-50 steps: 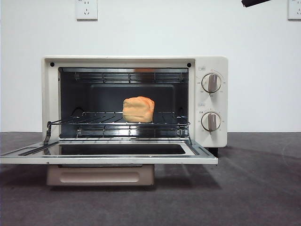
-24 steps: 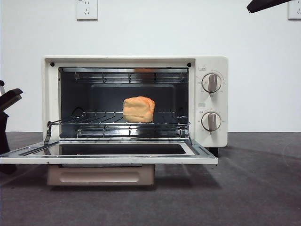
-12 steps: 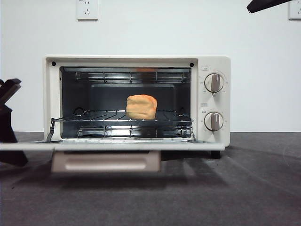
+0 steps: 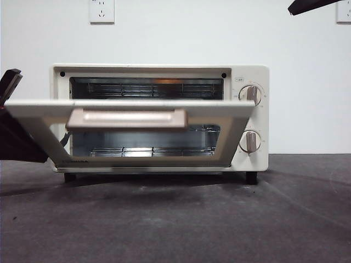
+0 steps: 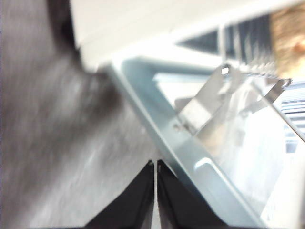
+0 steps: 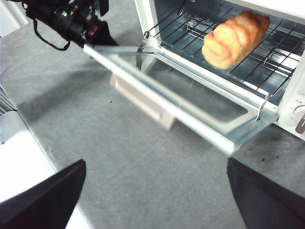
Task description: The left arm flap open the oven, the right arm pick bread and place it into oven, the left arm flap close the oven
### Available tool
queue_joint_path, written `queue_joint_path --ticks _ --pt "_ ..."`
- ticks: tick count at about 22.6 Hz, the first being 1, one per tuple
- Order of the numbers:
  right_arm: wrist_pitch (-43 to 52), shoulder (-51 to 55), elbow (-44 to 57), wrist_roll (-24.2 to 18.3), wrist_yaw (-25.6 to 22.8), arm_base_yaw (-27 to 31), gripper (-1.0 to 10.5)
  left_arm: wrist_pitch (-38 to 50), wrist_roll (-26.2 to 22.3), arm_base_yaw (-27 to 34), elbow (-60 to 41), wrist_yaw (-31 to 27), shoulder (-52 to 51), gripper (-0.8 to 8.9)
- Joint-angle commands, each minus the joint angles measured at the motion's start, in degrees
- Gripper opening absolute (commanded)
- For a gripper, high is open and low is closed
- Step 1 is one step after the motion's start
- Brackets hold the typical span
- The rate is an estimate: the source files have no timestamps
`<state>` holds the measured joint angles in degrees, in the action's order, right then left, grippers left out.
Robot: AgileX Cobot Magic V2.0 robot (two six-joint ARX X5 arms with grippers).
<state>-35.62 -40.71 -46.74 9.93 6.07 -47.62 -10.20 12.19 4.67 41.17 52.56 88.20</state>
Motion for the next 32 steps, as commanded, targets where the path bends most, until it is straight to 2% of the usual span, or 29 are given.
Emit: queue_joint_path --ticks 1,10,14,16,20,27,32 --pt "0.42 -0.37 -0.83 1.27 -0.07 -0.59 4.7 4.07 2.69 0.09 0.68 1.75 0.55 0.15" --pt "0.42 -0.37 -0.83 1.46 -0.09 -0.59 4.7 17.35 11.10 1.20 0.68 1.75 0.55 0.15" --pt "0.39 -0.37 -0.83 1.49 -0.11 -0.59 4.7 18.27 11.74 1.33 0.68 1.97 0.28 0.15" --pt "0.42 -0.42 -0.83 1.49 -0.13 -0.59 4.7 16.15 11.19 1.09 0.68 2.01 -0.90 0.15" --pt "0.44 -0.42 -0.83 1.38 -0.70 -0.59 4.7 9.99 6.21 -0.72 0.68 0.76 -7.65 0.16" --pt "0.57 -0.42 -0.83 1.16 -2.08 -0.59 4.7 1.55 3.10 -4.81 0.70 -9.25 -22.86 0.16" --pt "1.51 -0.42 -0.83 1.07 -2.12 -0.59 4.7 -6.34 0.22 -9.20 0.94 -18.49 -36.17 0.16"
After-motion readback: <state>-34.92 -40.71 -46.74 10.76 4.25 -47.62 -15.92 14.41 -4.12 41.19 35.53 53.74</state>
